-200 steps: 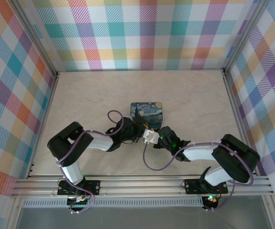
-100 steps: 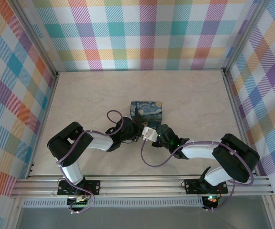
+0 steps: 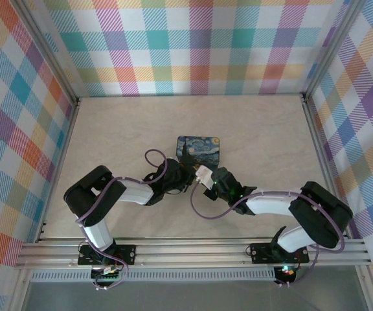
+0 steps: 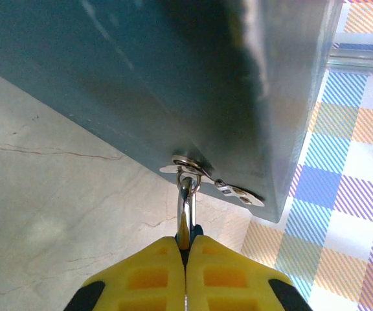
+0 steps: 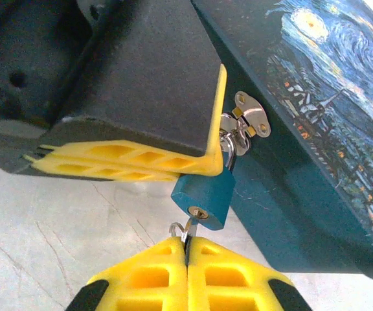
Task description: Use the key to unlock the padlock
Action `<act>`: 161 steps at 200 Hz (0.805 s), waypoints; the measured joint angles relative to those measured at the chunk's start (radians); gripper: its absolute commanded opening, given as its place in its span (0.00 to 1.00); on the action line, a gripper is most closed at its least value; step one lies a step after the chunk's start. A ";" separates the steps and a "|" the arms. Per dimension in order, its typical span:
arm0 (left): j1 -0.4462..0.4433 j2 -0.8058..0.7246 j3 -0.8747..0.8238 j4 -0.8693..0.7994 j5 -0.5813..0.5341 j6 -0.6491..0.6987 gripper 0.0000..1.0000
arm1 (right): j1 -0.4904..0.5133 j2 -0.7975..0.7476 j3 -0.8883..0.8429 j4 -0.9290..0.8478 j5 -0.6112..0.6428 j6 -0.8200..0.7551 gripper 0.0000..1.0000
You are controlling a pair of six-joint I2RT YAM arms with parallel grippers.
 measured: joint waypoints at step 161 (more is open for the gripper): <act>0.103 -0.317 -0.026 -0.349 0.025 0.185 0.71 | -0.110 0.051 -0.076 0.183 -0.261 0.562 0.00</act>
